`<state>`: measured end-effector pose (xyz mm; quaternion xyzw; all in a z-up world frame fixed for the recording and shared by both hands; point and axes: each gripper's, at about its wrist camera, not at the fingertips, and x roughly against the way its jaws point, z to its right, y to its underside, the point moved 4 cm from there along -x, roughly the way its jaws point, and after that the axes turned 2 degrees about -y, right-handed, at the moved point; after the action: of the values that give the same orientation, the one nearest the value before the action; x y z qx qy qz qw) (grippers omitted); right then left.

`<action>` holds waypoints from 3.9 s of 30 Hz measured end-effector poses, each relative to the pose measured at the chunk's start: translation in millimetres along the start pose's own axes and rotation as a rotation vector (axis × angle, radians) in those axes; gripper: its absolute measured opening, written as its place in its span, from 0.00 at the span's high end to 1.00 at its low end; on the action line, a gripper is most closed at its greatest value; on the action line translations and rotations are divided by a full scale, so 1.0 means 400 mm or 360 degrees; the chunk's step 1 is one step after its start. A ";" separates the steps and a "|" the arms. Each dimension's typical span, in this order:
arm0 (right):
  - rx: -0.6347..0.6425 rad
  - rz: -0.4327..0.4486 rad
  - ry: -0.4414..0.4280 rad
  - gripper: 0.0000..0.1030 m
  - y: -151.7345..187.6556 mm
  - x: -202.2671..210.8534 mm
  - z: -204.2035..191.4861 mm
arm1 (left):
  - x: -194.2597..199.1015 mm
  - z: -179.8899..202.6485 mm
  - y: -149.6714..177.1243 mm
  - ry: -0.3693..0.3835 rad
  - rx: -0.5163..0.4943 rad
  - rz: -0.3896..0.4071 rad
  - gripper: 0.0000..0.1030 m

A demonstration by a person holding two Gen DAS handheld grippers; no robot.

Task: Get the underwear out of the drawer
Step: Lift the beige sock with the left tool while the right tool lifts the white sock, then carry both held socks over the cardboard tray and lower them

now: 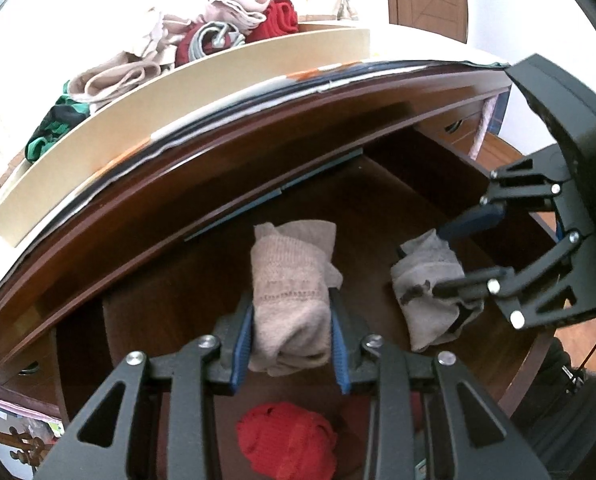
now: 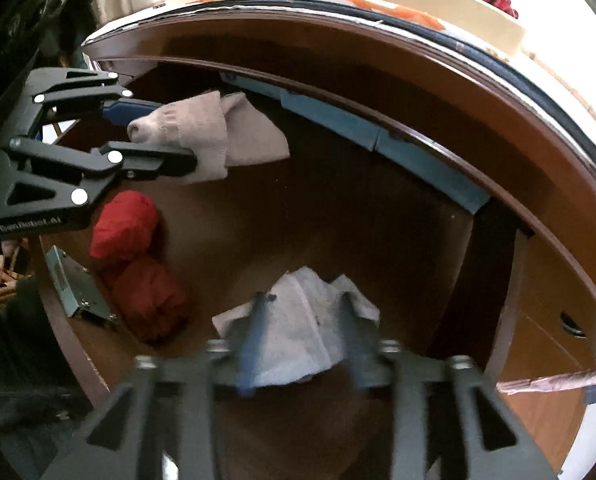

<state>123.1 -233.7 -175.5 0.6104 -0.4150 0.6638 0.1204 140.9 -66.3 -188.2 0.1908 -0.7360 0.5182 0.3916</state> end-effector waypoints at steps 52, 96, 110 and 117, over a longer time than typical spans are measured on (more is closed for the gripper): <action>0.0055 0.1036 0.0054 0.96 -0.082 0.343 -0.073 | 0.297 -0.070 -0.084 -0.0121 0.0210 0.0742 0.69; -0.0029 0.1307 0.0170 0.96 -0.271 0.455 0.054 | 0.313 -0.144 -0.295 -0.0288 0.0107 0.0851 0.68; -0.0121 0.1149 0.0205 0.96 -0.323 0.352 0.126 | 0.211 -0.170 -0.354 -0.0249 0.0111 0.0696 0.68; -0.0135 0.1069 0.0223 0.96 -0.352 0.293 0.146 | 0.144 -0.183 -0.366 -0.0232 0.0123 0.0583 0.68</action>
<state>232.2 -226.9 -17.2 0.3872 -0.6109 0.6887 -0.0514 233.6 -49.5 -42.3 0.1057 -0.7645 0.5933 0.2288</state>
